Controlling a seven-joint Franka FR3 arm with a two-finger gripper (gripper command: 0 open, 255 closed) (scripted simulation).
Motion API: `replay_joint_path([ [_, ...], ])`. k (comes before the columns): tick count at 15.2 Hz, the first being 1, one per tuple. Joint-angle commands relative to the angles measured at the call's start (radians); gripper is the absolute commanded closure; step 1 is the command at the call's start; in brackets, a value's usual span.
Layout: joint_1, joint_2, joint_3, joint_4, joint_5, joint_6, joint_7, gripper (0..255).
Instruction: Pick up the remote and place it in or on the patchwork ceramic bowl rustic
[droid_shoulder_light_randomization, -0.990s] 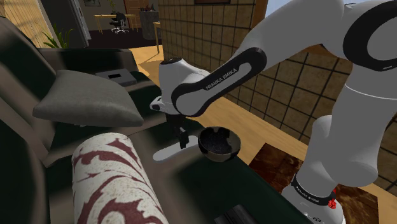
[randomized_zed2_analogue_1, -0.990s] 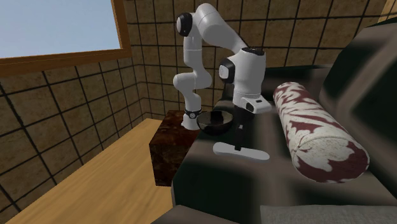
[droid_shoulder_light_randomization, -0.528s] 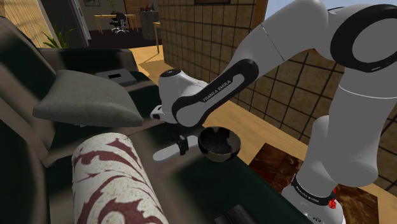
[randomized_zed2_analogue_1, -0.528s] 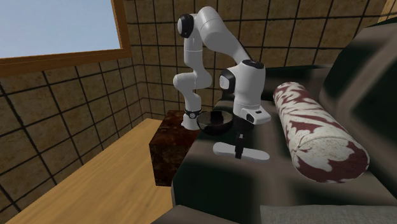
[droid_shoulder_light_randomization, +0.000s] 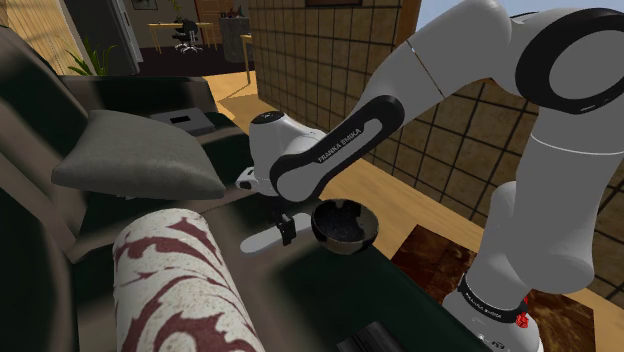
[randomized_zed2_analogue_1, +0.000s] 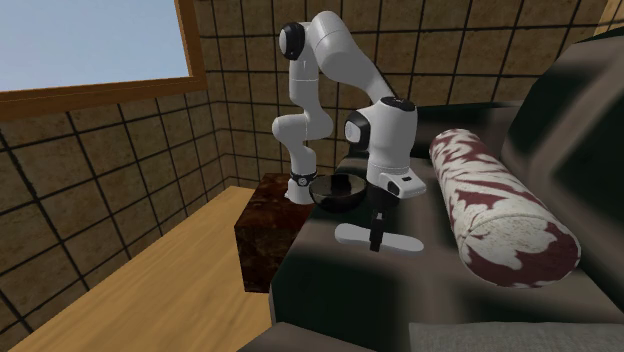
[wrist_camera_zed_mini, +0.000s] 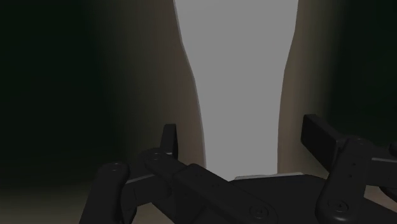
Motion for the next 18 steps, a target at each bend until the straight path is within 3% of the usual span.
replay_joint_path([
  [1,0.000,0.000,0.000,0.000,0.000,0.000,0.000,255],
  [10,0.000,0.000,0.000,0.000,0.000,0.000,0.000,255],
  [18,-0.001,-0.061,0.001,0.042,0.011,-0.103,-0.009,255],
])
